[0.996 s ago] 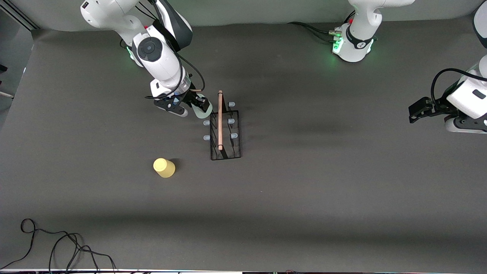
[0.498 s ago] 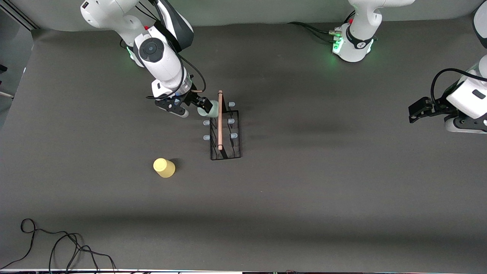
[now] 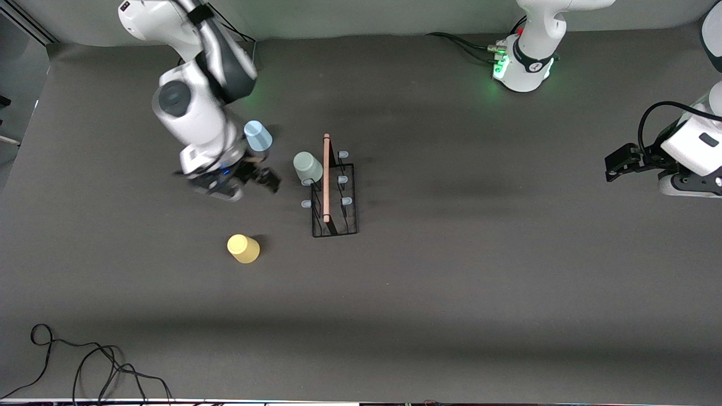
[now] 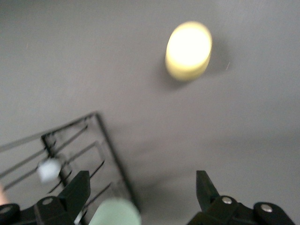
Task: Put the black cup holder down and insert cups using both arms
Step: 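Release the green cup and move the right gripper to the yellow cup, then grasp the yellow cup with the right gripper and lift it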
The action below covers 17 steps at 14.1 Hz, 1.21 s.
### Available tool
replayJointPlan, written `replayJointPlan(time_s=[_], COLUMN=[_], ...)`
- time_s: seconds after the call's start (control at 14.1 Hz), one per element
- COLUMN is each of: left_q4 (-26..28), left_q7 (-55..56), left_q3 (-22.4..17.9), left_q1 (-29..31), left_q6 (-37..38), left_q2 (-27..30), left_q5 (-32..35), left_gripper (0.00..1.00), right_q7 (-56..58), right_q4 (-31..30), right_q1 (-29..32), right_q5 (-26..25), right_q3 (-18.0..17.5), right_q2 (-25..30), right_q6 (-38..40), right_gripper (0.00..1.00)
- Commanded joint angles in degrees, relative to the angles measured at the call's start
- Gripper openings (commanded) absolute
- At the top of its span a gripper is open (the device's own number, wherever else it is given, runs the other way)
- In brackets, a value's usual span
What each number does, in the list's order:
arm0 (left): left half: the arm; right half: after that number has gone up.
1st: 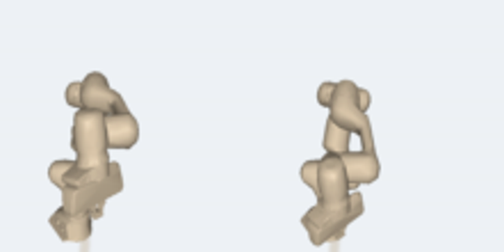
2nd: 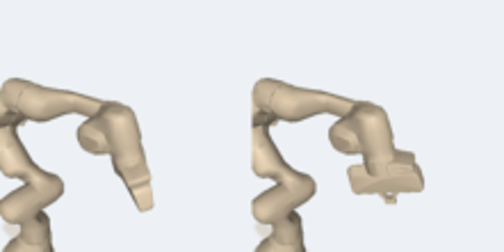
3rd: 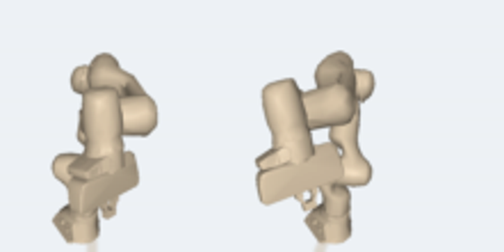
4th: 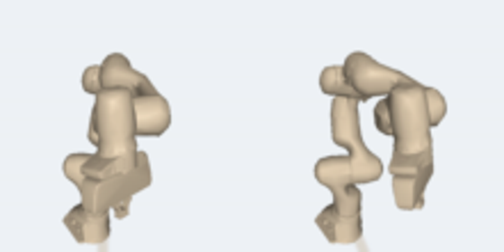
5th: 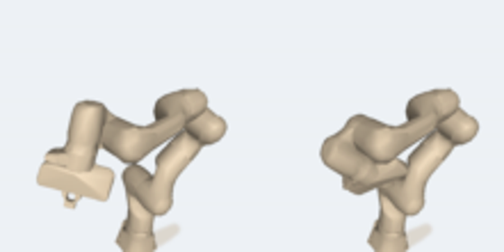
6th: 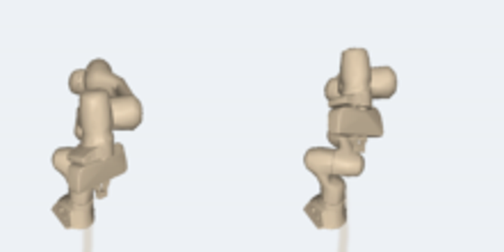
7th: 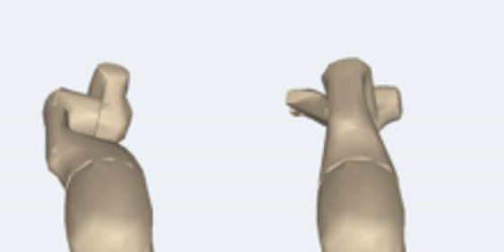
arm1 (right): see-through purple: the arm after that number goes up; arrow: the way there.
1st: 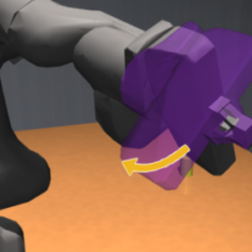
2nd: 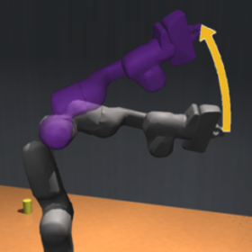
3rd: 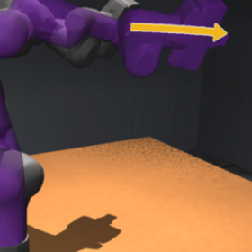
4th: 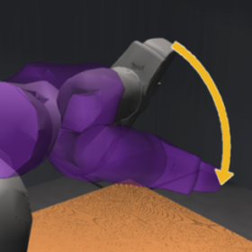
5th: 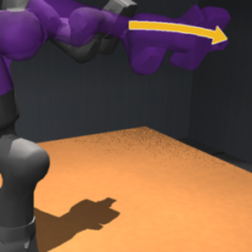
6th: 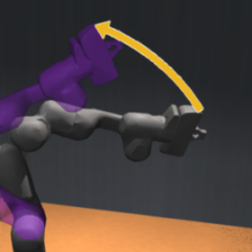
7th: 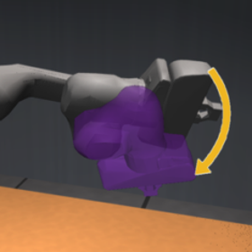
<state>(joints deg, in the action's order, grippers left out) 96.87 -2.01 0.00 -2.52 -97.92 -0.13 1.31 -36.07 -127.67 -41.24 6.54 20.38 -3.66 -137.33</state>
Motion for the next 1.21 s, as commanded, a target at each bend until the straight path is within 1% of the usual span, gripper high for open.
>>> replayJointPlan(time_s=[0.0, 0.14, 0.28, 0.36, 0.57, 0.71, 0.78, 0.85, 1.0, 1.14], left_q4=[0.4, 0.4, 0.4, 0.4, 0.4, 0.4, 0.4, 0.4, 0.5, 0.4], left_q7=[-0.4, -0.4, 0.4, 0.5, 0.6, 0.8, 1.5, 2.2, 2.2, 2.4], left_q3=[-0.2, -0.2, -0.1, 0.2, 0.6, 1.0, 1.0, 1.1, 1.1, 1.1], left_q1=[-0.5, -0.5, -0.6, -1.2, -1.5, -1.4, -1.5, -1.5, -1.5, -1.5], left_q6=[0.3, 0.7, 0.8, 0.8, 0.5, 0.9, 1.0, 1.0, 1.0, 1.4], left_q2=[0.8, 0.8, 0.9, 0.8, 0.5, 0.7, 0.8, 0.8, 0.8, 0.9], left_q5=[0.9, 0.9, 0.9, 0.9, 0.8, 0.8, 0.8, 0.8, 0.8, 0.8], left_gripper=[0.99, 0.99, 0.99, 0.99, 0.99, 0.99, 0.99, 0.99, 0.99, 0.99], right_q7=[4.7, 7.6, 10.6, 10.8, 15.2, 15.4, 15.6, 16.3, 19.9, 21.6], right_q4=[11.5, 18.1, 22.1, 22.5, 21.9, 21.8, 21.7, 21.3, 17.8, 13.5], right_q1=[-0.2, 3.1, 4.8, 5.3, 6.2, 5.9, 5.6, 5.5, 5.4, 5.3], right_q5=[-0.1, 0.1, 0.4, 0.4, 1.0, 5.4, 6.7, 6.7, 7.0, 7.1], right_q3=[2.6, 2.6, 2.5, 2.5, 2.4, 1.8, 1.5, 0.9, 0.5, 0.5], right_q2=[-12.6, -20.1, -24.1, -25.2, -27.4, -29.5, -30.6, -31.3, -30.4, -29.1], right_q6=[0.1, 0.0, -0.5, -0.7, -4.0, -6.3, -7.6, -7.8, -8.8, -11.9], right_gripper=[1.00, 1.00, 1.00, 1.00, 1.00, 1.00, 1.00, 1.00, 1.00, 1.00])
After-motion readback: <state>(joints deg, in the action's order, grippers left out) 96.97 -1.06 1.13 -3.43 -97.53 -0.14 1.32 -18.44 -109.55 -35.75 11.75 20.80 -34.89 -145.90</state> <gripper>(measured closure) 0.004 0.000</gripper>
